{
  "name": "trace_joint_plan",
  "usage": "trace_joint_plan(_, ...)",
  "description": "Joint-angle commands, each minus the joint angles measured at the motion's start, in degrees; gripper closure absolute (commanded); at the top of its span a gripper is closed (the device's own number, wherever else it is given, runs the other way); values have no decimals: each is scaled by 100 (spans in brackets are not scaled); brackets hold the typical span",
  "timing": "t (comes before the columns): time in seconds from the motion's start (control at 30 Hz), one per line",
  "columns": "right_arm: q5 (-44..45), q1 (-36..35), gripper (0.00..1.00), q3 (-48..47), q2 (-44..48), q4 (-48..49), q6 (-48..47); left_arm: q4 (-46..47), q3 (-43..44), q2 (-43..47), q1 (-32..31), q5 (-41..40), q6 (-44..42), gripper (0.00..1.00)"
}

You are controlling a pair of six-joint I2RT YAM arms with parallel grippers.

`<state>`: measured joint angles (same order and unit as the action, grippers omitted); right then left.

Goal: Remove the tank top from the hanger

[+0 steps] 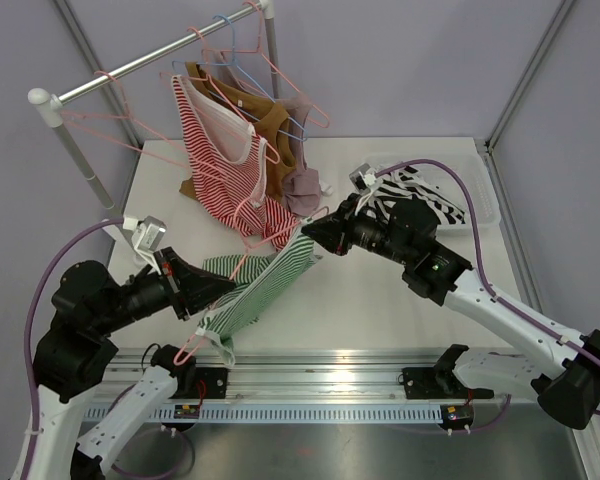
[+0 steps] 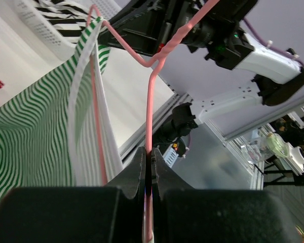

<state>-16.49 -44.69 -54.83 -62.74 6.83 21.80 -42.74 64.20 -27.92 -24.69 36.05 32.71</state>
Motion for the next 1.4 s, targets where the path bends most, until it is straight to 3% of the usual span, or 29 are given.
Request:
trace_joint_plan(0.0, 899, -31, 93, -256, 104, -163, -255, -250, 276, -160, -19, -580, -369, 100)
trace_joint_plan(0.03, 1120, -31, 100, -256, 95, -269, -282, -304, 277, -152, -19, -738, -423, 100)
trace_joint_plan(0.3, 2897, 301, 100, -397, -27, -1297, -651, -296, 22, -73, -19, -705, -581, 100)
trace_joint_plan(0.53, 2047, 1470, 100, -458, -335, -1421, -291, -68, -48, 76, -19, -424, -520, 100)
trace_joint_plan(0.8, 368, 1507, 100, -468, -564, -1071, -194, 651, 197, -152, -19, -292, -231, 100)
trace_joint_plan(1.03, -2775, 1489, 100, -117, -64, -244, 315, 2435, 461, -880, -27, -546, 157, 100)
trace_joint_plan(1.13, -3603, 1472, 100, 120, 454, -85, 255, 3340, 505, -1188, -27, -818, 166, 100)
trace_joint_plan(1.2, -3730, 1472, 100, 200, 892, -477, 19, 3938, 531, -1496, -97, -1082, 35, 100)
trace_joint_plan(1.37, -2159, 1463, 100, 174, 1597, -2140, -967, 5072, 794, -2111, -668, -2390, -660, 100)
